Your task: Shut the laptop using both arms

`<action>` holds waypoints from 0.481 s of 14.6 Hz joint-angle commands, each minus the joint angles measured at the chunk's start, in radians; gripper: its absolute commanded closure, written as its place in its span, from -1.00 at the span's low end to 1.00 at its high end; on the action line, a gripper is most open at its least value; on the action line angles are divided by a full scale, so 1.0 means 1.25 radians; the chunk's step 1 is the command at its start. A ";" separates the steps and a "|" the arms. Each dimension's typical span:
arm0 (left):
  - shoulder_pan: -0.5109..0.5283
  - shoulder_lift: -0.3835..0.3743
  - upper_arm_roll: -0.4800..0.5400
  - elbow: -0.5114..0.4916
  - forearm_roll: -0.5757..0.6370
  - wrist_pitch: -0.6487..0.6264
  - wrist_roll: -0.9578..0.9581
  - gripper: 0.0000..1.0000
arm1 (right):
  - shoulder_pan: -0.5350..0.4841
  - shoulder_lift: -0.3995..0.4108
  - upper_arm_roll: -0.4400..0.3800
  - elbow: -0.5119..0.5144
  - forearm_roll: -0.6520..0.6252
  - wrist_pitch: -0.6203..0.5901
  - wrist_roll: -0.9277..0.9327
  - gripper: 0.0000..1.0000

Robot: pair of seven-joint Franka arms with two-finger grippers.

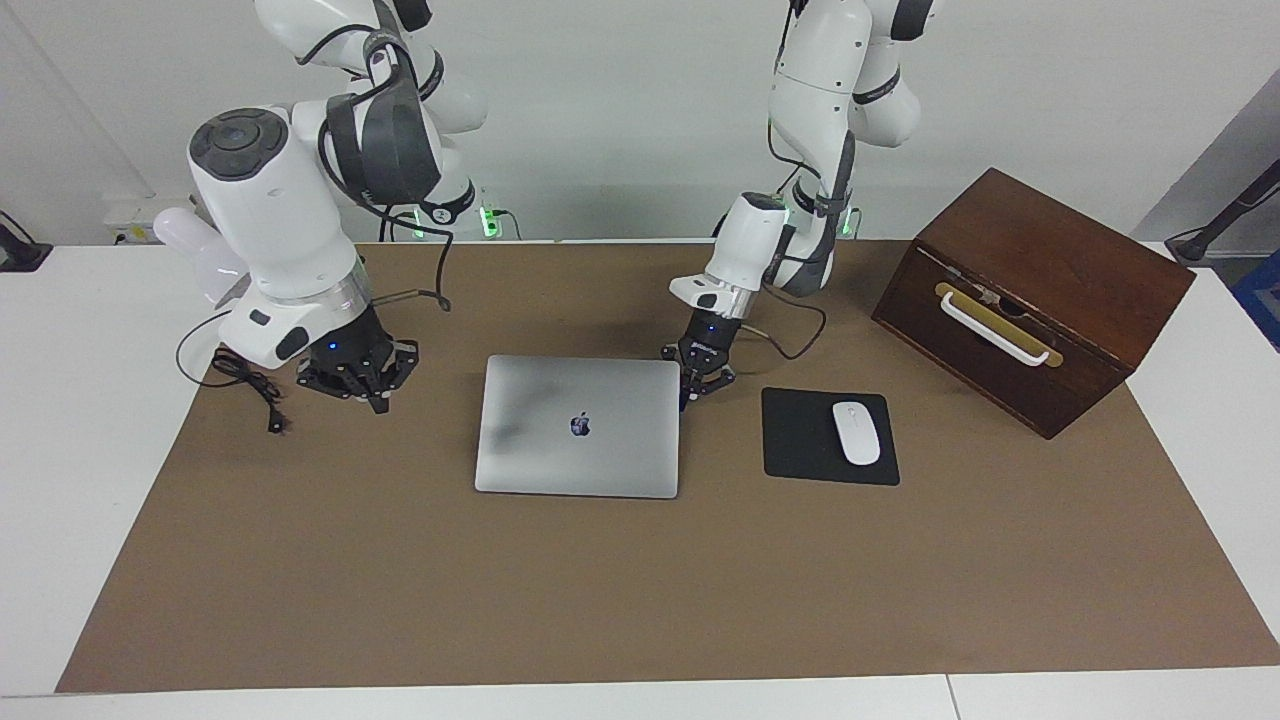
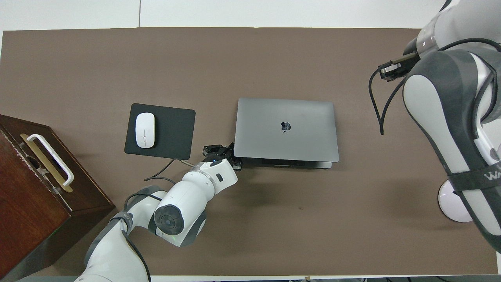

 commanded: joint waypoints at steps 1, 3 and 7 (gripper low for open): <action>0.010 -0.076 -0.003 -0.042 0.001 -0.087 -0.018 1.00 | -0.007 -0.014 0.007 -0.015 -0.010 -0.007 -0.005 1.00; 0.011 -0.110 -0.003 -0.045 0.000 -0.126 -0.024 1.00 | -0.009 -0.015 0.007 -0.014 -0.010 -0.010 -0.006 1.00; 0.011 -0.180 -0.003 -0.045 -0.005 -0.227 -0.043 1.00 | -0.032 -0.030 0.007 -0.016 -0.004 -0.011 -0.006 1.00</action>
